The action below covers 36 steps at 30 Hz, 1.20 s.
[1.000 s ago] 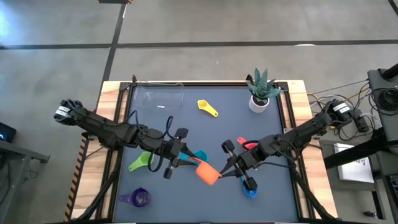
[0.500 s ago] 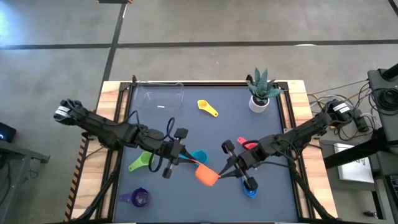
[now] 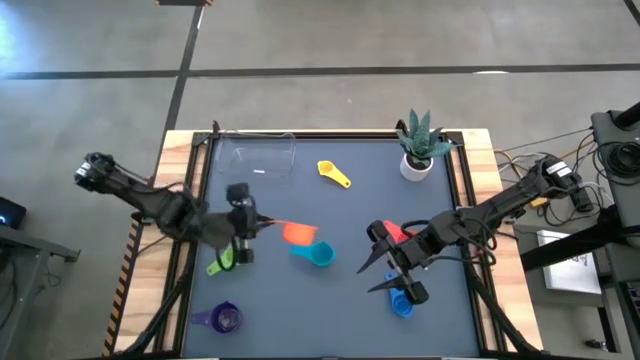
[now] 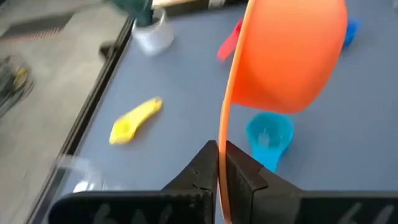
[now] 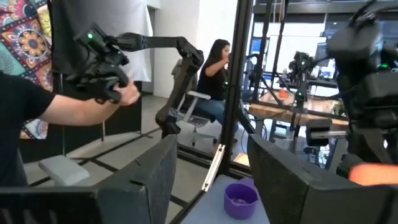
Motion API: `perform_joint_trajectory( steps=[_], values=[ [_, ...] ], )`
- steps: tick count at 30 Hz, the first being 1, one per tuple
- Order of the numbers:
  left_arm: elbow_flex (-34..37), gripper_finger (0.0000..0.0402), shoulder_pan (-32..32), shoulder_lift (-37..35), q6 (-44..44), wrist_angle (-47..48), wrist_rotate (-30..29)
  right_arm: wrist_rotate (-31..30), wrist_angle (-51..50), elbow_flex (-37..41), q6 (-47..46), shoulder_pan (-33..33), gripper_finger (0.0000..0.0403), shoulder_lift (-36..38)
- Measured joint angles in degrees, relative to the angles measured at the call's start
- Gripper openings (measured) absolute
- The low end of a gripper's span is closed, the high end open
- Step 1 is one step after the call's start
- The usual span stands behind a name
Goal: Nest measuring cups in basket
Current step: Stack the orange measuring cup on top of the violet measuring cup
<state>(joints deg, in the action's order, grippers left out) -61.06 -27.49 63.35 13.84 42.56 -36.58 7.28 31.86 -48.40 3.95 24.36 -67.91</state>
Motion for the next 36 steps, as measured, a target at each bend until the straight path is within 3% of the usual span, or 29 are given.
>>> perform_joint_trajectory(
  steps=[6,10,17,23,29,36],
  values=[
    [0.00,0.0000,-10.03,4.48,14.33,11.76,-7.23,-1.54,-0.29,0.02,0.08,-0.02,0.0194,-0.09],
    [0.00,0.0000,-14.54,9.18,23.78,20.31,-7.65,-2.03,-1.88,0.02,0.10,-0.02,0.0194,-0.56],
    [-3.04,0.0000,-20.04,18.10,39.93,34.20,3.65,-6.07,-4.35,0.02,0.12,-0.02,0.0194,-0.56],
    [-16.30,0.0000,-25.28,27.39,46.43,47.52,7.99,-6.26,-5.49,0.02,0.36,0.00,0.0194,-0.56],
    [-27.89,0.0000,-29.50,36.14,47.74,47.10,10.25,-6.44,-6.69,0.04,0.60,0.00,0.0194,-0.56],
    [-30.20,0.0000,-32.23,43.15,50.70,47.49,15.95,-6.46,-6.74,0.04,0.58,0.00,0.0194,-0.56]
  ],
)
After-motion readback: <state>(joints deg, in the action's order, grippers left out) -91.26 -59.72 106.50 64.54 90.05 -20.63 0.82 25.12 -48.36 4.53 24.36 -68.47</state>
